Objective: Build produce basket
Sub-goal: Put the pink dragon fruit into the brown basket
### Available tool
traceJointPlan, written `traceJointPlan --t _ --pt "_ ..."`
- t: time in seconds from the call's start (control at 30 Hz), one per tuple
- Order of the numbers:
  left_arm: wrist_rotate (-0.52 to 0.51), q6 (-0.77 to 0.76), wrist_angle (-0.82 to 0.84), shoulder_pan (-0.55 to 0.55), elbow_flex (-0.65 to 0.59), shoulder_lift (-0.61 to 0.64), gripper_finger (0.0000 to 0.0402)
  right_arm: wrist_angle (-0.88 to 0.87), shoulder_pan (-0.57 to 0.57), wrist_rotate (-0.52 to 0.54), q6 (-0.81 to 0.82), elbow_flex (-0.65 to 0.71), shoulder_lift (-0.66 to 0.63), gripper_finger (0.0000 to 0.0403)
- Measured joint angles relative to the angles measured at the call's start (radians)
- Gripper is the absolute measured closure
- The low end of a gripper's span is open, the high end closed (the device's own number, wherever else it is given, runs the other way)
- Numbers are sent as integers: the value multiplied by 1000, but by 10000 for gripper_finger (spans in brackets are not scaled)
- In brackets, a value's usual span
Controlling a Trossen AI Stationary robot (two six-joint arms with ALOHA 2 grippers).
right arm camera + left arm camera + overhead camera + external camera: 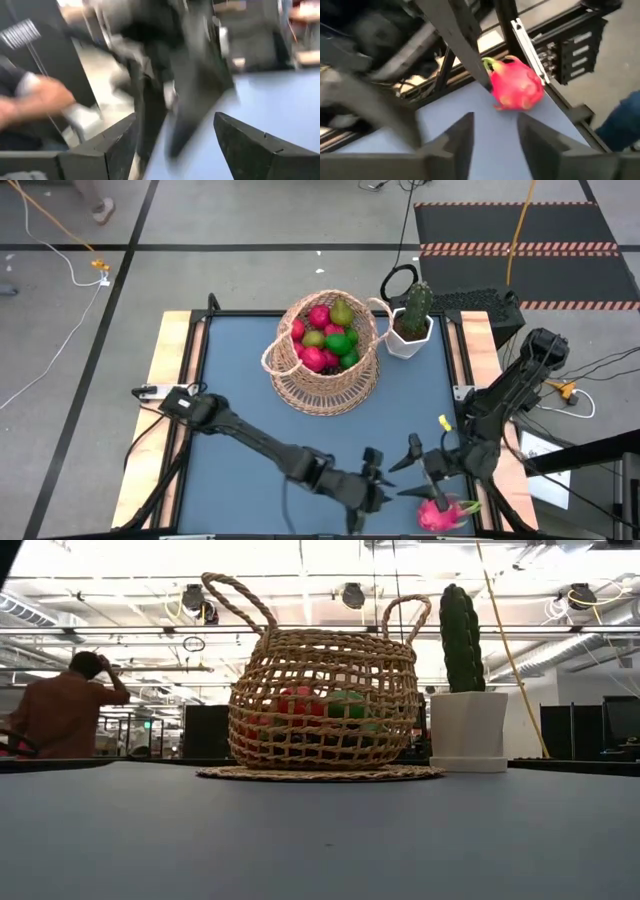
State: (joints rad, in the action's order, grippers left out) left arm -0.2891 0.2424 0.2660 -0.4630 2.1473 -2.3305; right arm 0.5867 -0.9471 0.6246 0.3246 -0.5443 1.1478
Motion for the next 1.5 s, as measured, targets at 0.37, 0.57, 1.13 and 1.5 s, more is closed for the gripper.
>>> traceJointPlan --t 0.37,0.57,1.13,1.5 --pt "-219 -188 -227 -39 -599 430 361 -766 1 -278 361 -268 -13 149" --pt "-250 -297 -354 -28 -822 555 330 -1044 6 -470 574 -328 -5 149" --pt "-280 -424 -467 94 -945 571 29 -1001 -178 -540 743 -329 260 81" --pt "-353 -533 -358 103 -945 582 12 -1017 -140 -706 624 -332 392 109"
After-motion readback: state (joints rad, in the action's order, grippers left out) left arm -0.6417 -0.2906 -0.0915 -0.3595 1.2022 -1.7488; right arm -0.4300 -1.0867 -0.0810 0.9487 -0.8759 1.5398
